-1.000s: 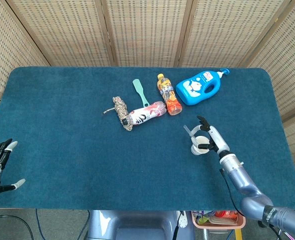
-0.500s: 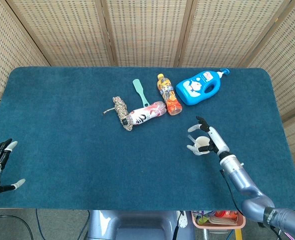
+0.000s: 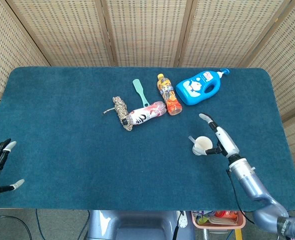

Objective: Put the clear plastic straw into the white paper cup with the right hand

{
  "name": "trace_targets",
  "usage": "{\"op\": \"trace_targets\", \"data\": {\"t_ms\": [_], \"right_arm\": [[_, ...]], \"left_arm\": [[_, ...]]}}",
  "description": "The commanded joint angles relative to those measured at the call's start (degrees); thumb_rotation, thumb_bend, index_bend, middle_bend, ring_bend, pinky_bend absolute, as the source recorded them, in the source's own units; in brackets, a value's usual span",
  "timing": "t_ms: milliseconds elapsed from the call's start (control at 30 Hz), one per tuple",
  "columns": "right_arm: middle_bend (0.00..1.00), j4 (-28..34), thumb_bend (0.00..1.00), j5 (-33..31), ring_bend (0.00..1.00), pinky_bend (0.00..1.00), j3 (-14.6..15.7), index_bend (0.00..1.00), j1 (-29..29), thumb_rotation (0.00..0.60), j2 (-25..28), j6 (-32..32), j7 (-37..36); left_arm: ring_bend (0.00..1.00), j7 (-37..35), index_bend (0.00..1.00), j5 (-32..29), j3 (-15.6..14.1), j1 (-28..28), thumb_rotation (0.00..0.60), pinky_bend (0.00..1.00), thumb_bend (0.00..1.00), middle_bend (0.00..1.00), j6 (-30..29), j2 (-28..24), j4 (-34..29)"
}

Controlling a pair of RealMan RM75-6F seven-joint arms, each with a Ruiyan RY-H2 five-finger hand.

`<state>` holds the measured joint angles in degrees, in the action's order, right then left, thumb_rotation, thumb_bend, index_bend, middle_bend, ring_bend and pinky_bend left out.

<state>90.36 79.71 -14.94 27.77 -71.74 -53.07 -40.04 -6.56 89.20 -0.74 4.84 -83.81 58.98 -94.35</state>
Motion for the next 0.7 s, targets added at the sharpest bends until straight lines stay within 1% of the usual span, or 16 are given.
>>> {"op": "trace_targets", "data": {"t_ms": [33,67,133,233,267,400,567,633,700], "right_arm": [[0.00,0.6,0.02,11.3,0.00,0.00,4.9,0.03,-5.5,0.600,5.8,-11.9,13.1],[0.00,0.6,0.01,14.3,0.00,0.00,6.4,0.03,-7.7,0.600,6.3,-16.4,16.9],[0.00,-0.1,0.00,16.9,0.00,0.00,7.9,0.02,-10.2,0.600,6.3,-21.3,21.2],[0.00,-0.6,0.00,18.7,0.00,0.00,9.5,0.00,-12.2,0.600,7.0,-24.3,25.7],[0.00,-0.3,0.00,19.1,0.00,0.00,10.5,0.00,-13.7,0.600,7.6,-25.8,28.9],[0.00,2.3,0.00,18.7,0.00,0.00,12.7,0.00,-18.7,0.600,8.3,-30.7,39.0],[0.00,3.7,0.00,18.7,0.00,0.00,14.2,0.00,-23.5,0.600,7.2,-36.9,44.1],[0.00,3.8,0.00,19.0,0.00,0.00,14.6,0.00,-24.9,0.600,6.7,-39.1,44.1],[0.00,3.7,0.00,19.1,0.00,0.00,14.7,0.00,-25.3,0.600,6.6,-39.7,44.5]], "left_arm": [[0.00,0.5,0.00,0.5,-0.1,-0.3,0.600,0.00,0.12,0.00,-0.6,0.1,0.1],[0.00,0.7,0.00,0.7,-0.2,-0.4,0.600,0.00,0.12,0.00,-0.9,0.2,0.1],[0.00,1.0,0.00,1.1,-0.3,-0.7,0.600,0.00,0.12,0.00,-1.4,0.4,0.2],[0.00,1.4,0.00,1.6,-0.5,-0.9,0.600,0.00,0.12,0.00,-2.0,0.5,0.3],[0.00,1.6,0.00,1.9,-0.6,-1.1,0.600,0.00,0.12,0.00,-2.5,0.6,0.3],[0.00,2.2,0.00,3.0,-0.7,-1.5,0.600,0.00,0.12,0.00,-3.6,1.1,0.6],[0.00,2.6,0.00,4.4,-1.0,-1.9,0.600,0.00,0.12,0.00,-5.0,1.7,1.1],[0.00,2.8,0.00,4.8,-1.1,-2.0,0.600,0.00,0.12,0.00,-5.3,1.8,1.2],[0.00,2.9,0.00,5.0,-1.2,-2.1,0.600,0.00,0.12,0.00,-5.5,1.9,1.2]]}}
